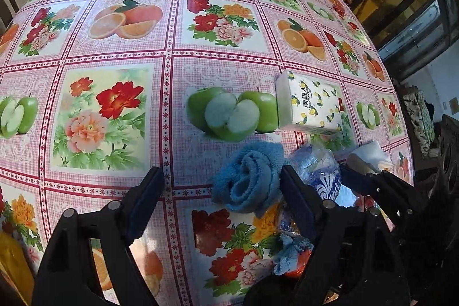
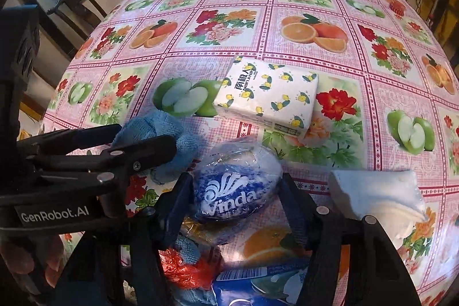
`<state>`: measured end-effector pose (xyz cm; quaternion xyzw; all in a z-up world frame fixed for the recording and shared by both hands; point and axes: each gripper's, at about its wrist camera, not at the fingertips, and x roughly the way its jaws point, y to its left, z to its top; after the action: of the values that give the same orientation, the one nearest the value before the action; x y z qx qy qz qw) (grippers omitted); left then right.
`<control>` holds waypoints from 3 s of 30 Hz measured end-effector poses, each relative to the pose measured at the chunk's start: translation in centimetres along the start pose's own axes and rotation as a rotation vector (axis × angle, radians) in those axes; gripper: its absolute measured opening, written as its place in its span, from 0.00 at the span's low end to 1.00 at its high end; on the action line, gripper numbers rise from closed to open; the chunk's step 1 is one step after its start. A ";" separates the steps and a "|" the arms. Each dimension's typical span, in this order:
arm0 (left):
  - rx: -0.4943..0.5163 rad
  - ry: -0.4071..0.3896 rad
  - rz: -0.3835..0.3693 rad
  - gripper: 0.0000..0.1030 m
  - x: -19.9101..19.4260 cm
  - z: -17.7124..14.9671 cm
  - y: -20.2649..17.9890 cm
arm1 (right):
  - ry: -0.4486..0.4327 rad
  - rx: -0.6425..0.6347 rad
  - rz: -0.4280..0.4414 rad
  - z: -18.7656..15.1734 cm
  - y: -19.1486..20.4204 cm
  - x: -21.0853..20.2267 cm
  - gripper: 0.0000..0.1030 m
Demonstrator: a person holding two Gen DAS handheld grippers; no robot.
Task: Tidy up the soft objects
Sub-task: 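Grasp the blue towel with the left tool while the right tool grasps the blue Vinda bag, then lower the blue towel and Vinda bag into the box and open both tools, then grasp the red-wrapped blue cloth with the left tool while the right tool grasps the blue Vinda tissue pack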
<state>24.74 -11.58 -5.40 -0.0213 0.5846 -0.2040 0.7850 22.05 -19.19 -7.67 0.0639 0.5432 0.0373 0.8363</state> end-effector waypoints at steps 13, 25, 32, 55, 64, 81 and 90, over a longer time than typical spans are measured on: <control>-0.044 -0.030 -0.067 0.21 -3.5 -2.4 1.8 | -0.043 0.012 0.065 -1.2 -1.1 -1.9 0.57; -0.155 -0.164 0.001 0.22 -13.8 -5.8 9.3 | -0.159 0.020 0.133 0.1 1.3 -8.1 0.56; -0.205 -0.238 0.106 0.22 -20.6 -10.7 16.1 | -0.167 -0.073 0.281 -0.2 9.3 -11.1 0.56; -0.512 -0.297 0.297 0.75 -21.9 -19.4 29.8 | -0.045 -0.302 0.462 -4.1 31.3 -3.9 0.71; -0.432 -0.391 0.271 0.75 -24.0 -19.5 24.5 | -0.118 -0.258 0.546 -5.4 26.0 -9.1 0.71; -0.162 -0.203 -0.013 0.74 -14.6 -11.8 7.4 | -0.126 -0.035 0.207 -9.5 -2.8 -12.0 0.80; -0.014 -0.015 -0.151 0.74 -8.2 -6.9 1.2 | -0.038 -0.208 0.048 -9.9 -3.8 -7.5 0.82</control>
<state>16.85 -6.21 -0.47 -0.0725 0.5767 -0.2585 0.7716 9.98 -23.23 -5.45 -0.0092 0.5186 0.1123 0.8476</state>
